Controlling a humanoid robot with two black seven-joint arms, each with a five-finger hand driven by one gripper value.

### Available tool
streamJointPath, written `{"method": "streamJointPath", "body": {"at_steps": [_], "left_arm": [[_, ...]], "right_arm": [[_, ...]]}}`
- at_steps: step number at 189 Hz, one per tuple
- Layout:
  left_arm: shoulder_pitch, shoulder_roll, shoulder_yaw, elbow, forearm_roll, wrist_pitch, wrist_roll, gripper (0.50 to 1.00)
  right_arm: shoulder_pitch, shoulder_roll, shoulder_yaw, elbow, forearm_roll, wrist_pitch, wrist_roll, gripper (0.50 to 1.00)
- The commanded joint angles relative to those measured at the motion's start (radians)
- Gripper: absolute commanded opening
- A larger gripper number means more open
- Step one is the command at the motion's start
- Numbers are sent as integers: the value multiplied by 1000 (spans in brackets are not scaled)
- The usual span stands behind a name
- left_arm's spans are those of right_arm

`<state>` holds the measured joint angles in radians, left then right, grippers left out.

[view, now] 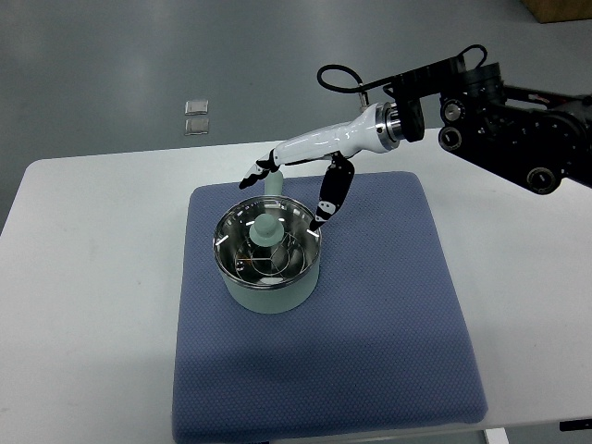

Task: Open lid and place right of pot
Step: 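Lower the right hand and close its fingers around the lid knob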

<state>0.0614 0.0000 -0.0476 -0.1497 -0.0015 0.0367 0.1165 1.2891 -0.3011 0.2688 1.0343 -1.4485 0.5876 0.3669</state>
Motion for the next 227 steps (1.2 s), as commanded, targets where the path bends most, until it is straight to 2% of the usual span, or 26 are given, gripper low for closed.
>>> {"method": "streamJointPath", "body": {"at_steps": [1, 48, 107, 150, 191, 227], "left_arm": [[0, 0, 0, -2, 0, -1, 0, 1000], [0, 0, 0, -4, 0, -1, 0, 1000], [0, 0, 0, -5, 0, -1, 0, 1000], [0, 0, 0, -4, 0, -1, 0, 1000], [0, 0, 0, -2, 0, -1, 0, 1000], [0, 0, 0, -4, 0, -1, 0, 1000]], "right_arm": [[76, 42, -71, -6, -16, -5, -6, 932], [145, 145, -168, -80, -30, -8, -19, 932], [130, 143, -177, -117, -46, -25, -19, 924], [128, 142, -169, -117, -39, -26, -17, 897], [102, 143, -164, -117, -38, -28, -17, 836], [81, 143, -163, -117, -38, -49, -17, 834]]}}
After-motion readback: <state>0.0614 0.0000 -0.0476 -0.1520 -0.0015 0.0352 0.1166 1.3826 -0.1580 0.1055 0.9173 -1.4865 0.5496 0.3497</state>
